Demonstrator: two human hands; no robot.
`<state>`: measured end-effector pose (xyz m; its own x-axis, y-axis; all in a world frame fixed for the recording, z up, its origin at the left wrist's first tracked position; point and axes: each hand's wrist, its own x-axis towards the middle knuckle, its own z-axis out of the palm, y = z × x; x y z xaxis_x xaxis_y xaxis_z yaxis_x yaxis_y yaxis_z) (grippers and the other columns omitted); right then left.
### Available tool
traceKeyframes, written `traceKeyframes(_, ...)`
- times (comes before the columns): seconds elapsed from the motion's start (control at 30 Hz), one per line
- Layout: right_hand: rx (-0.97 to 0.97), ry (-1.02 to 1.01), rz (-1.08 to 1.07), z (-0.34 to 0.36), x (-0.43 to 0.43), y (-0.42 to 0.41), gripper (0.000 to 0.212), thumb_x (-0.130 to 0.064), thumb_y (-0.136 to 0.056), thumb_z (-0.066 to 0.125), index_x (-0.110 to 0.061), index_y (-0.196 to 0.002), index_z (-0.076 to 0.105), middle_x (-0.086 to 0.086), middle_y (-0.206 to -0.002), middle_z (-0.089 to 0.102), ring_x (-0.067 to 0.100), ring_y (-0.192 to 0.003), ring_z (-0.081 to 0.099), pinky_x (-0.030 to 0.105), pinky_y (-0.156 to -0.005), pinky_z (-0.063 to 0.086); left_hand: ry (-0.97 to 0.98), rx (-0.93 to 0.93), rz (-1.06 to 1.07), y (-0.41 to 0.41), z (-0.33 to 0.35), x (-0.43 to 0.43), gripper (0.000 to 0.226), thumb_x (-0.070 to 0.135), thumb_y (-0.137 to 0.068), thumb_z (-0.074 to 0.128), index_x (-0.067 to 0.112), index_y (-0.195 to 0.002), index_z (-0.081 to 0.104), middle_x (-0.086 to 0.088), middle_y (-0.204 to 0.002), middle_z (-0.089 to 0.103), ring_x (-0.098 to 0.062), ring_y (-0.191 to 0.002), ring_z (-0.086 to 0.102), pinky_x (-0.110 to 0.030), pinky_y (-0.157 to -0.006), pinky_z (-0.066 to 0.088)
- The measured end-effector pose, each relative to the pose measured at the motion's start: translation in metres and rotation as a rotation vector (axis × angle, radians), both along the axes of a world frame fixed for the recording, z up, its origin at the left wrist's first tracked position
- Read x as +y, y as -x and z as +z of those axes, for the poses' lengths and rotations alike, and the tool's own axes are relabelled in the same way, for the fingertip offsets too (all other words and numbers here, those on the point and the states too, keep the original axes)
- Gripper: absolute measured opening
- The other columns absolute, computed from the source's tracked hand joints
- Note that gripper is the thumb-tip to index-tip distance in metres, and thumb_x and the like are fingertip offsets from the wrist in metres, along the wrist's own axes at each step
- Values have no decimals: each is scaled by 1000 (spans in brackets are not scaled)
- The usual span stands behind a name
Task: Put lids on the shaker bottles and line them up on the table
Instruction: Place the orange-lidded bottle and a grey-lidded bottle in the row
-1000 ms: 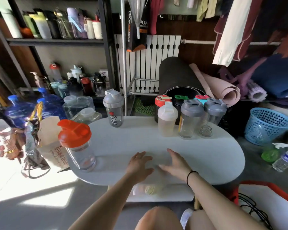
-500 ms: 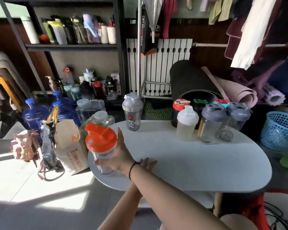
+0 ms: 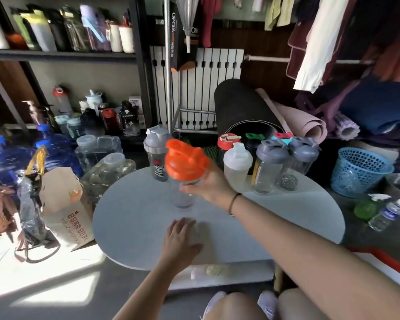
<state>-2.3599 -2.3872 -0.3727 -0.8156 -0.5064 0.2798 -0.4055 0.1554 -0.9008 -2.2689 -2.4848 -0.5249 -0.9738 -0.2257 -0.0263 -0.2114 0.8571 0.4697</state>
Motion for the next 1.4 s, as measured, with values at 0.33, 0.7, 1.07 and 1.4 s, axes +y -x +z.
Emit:
traceKeyframes(0.33,-57,-44,-385,-49,191,29,73,-28,-50,87,-41,-110,50,3,-114,65,15,-104,64,35,-90,52,18,-47,24,34,5,16,109,74,-45,22,27,-141,40,-5,-155,28,-33,-143,20,-36,-117,13)
traceKeyframes(0.7,-21,-1,-555,-57,263,60,61,-31,-56,82,-28,-112,58,-7,-105,70,4,-96,66,33,-89,53,68,-158,-9,63,10,44,101,80,-49,38,43,-143,27,0,-159,15,-33,-145,7,-42,-118,10)
traceKeyframes(1.07,-179,-84,-505,-47,305,90,78,-13,-66,84,-20,-132,43,1,-124,60,17,-108,60,34,-96,45,57,-127,-5,62,14,47,111,80,-36,23,44,-141,31,0,-158,18,-31,-144,8,-41,-117,8)
traceKeyframes(1.4,-395,-96,-427,-107,320,73,104,-56,-31,90,-33,-122,45,-6,-134,43,9,-120,43,33,-105,37,-400,189,378,79,17,23,86,37,-73,77,24,-145,31,-12,-153,25,-33,-137,34,-45,-114,28)
